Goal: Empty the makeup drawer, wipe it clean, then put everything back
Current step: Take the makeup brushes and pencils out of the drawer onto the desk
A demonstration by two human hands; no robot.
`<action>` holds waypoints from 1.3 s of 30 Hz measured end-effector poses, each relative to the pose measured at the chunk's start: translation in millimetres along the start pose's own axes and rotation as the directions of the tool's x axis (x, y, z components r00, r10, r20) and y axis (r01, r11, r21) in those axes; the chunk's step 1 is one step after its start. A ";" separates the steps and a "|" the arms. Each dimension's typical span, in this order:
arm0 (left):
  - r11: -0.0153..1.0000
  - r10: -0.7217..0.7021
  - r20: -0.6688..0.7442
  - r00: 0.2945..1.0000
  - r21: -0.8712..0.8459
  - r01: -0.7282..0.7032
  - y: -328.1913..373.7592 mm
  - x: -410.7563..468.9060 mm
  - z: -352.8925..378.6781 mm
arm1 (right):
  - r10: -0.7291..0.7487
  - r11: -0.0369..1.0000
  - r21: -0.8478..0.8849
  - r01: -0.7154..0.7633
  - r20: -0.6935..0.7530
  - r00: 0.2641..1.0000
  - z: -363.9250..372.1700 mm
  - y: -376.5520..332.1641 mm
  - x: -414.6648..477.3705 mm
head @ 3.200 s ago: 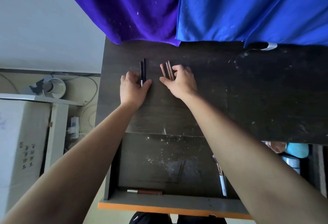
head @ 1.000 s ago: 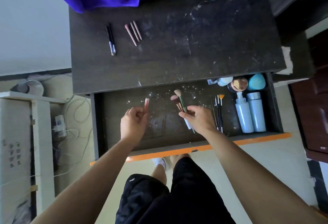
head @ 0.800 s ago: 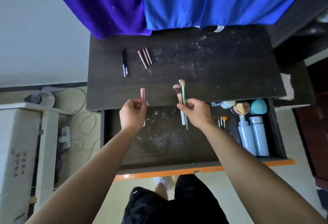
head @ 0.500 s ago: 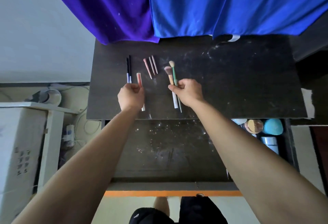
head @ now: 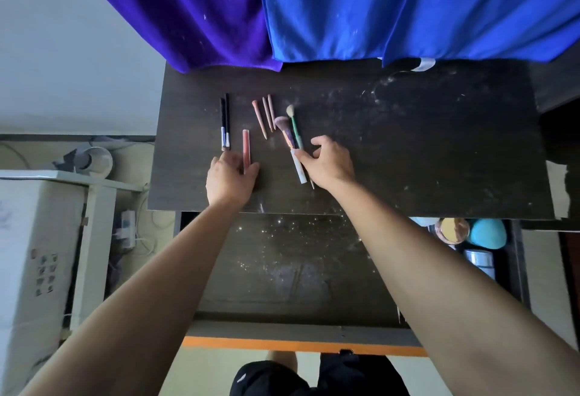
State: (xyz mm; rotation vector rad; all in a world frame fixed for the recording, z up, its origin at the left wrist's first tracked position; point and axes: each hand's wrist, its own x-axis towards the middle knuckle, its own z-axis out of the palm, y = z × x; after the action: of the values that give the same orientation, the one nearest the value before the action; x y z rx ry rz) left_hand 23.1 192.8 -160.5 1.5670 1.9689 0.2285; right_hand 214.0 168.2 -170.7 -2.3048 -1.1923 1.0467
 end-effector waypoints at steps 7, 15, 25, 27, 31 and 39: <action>0.877 0.387 -0.038 0.921 0.325 -0.355 -1.6 -53.3 -37.6 | -0.409 0.859 -0.426 0.285 -0.236 0.882 -29.4 17.0 -60.1; 0.776 0.541 0.161 0.825 0.282 -0.564 -25.0 -121.5 -2.2 | -0.259 0.815 -0.577 0.056 -0.276 0.926 -39.3 114.6 -178.0; 0.658 0.622 0.373 0.688 0.226 -0.718 15.1 -190.7 51.1 | 0.212 0.908 -0.288 -0.303 -0.308 0.927 -69.6 207.8 -258.8; 0.650 0.616 0.383 0.688 0.246 -0.719 20.5 -198.2 61.1 | 0.237 0.912 -0.274 -0.306 -0.258 0.937 -75.0 219.3 -255.6; 0.694 0.543 0.389 0.744 0.293 -0.658 22.1 -208.7 91.2 | 0.235 0.934 -0.247 -0.256 -0.112 0.965 -78.4 245.7 -234.7; 0.831 0.174 0.454 0.874 0.408 -0.377 2.8 -238.2 168.4 | 0.217 0.950 -0.259 -0.173 0.151 0.964 -47.7 291.4 -181.4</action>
State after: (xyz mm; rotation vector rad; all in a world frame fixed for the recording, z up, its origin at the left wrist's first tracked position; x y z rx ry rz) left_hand 146.4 -66.6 -211.4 2.0319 1.5263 -0.4866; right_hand 343.1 -148.3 -227.3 -2.6099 -1.2385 1.2626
